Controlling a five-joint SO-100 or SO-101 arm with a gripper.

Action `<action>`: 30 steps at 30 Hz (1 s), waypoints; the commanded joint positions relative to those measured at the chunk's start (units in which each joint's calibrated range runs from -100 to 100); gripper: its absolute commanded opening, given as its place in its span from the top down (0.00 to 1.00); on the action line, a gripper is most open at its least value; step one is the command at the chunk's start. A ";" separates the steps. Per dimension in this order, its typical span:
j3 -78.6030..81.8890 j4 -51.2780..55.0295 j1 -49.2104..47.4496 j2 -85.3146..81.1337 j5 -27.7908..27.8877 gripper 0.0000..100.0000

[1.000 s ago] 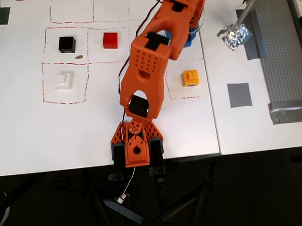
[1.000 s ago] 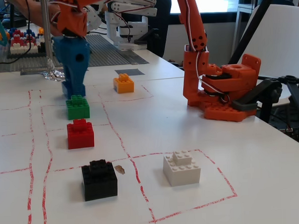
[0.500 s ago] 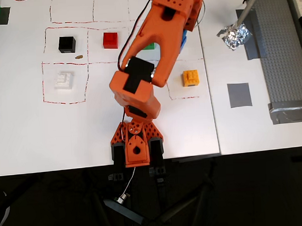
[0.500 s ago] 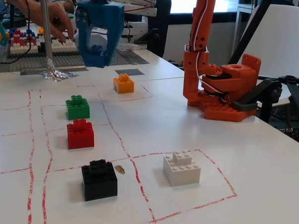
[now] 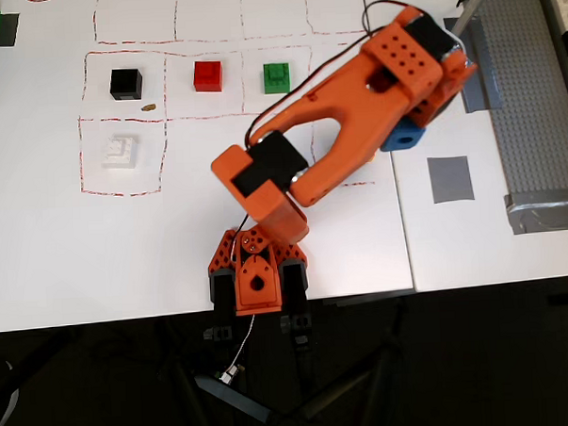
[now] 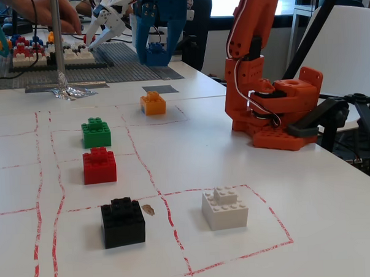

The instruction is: Grab the block and put it in the grey marker

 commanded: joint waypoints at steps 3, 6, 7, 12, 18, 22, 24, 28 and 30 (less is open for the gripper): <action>-15.06 -3.89 9.46 7.21 5.57 1.00; -20.41 -6.34 14.05 12.90 7.42 1.00; -21.95 -6.91 15.46 14.71 8.11 1.00; -26.21 -9.85 21.02 21.52 10.94 1.00; -26.75 -10.42 23.40 26.08 11.33 1.00; -25.49 -10.50 23.14 27.46 9.91 1.00; -24.94 -10.59 22.43 27.89 9.04 1.00; -23.76 -11.81 20.93 28.50 7.52 1.00; -23.04 -13.12 20.58 29.01 7.33 1.00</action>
